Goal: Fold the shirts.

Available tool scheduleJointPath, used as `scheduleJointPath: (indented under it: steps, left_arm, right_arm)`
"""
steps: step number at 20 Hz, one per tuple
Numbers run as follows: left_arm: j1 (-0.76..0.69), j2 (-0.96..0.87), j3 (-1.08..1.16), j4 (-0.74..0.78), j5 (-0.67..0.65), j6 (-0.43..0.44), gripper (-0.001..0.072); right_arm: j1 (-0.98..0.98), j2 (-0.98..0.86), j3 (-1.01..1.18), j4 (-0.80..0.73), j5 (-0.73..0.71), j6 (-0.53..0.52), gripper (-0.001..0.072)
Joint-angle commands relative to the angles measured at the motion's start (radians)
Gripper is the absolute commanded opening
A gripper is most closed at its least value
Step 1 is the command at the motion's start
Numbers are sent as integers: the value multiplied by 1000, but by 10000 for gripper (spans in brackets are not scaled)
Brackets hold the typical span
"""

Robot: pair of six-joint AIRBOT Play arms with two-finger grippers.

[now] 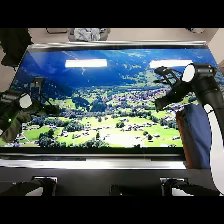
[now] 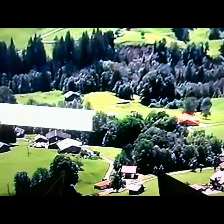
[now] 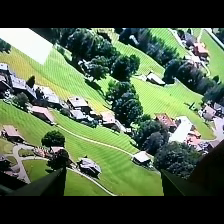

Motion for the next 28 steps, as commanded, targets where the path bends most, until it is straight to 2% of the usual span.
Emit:
scheduleJointPath:
  steps: [1,4,6,9,12,14,18,21,22,24,26,28]
  left_arm:
    - [0,-3,10,-6,35,34,676]
    - [70,-4,111,317,-9,55,720]
    - [234,-8,203,367,-39,45,720]
    - [559,-34,246,242,-81,-65,720]
    - [812,-93,195,-32,-94,-67,720]
    - [861,-126,135,-118,-40,-37,720]
    - [862,-188,64,-75,101,-37,720]
    - [860,-279,62,-195,130,61,720]
    - [860,-309,62,-235,130,64,685]
    - [860,-333,63,-319,151,68,43]
    - [860,-289,64,-468,226,79,26]
    - [856,-174,64,-761,365,177,26]
  right_arm:
    - [-1,-1,0,-1,-21,0,685]
    - [-1,-1,0,-2,-26,-4,684]
    - [0,-1,0,0,-21,-3,684]
    - [0,-1,0,12,-13,-3,684]
    - [0,-1,-1,42,15,18,683]
    - [0,-1,0,114,40,19,684]
    - [0,-1,0,146,118,19,684]
    - [0,-1,0,147,135,24,684]
    - [0,0,0,147,136,28,684]
    - [0,7,0,147,131,40,683]
    - [0,29,0,142,102,38,683]
    - [0,70,1,130,60,38,683]
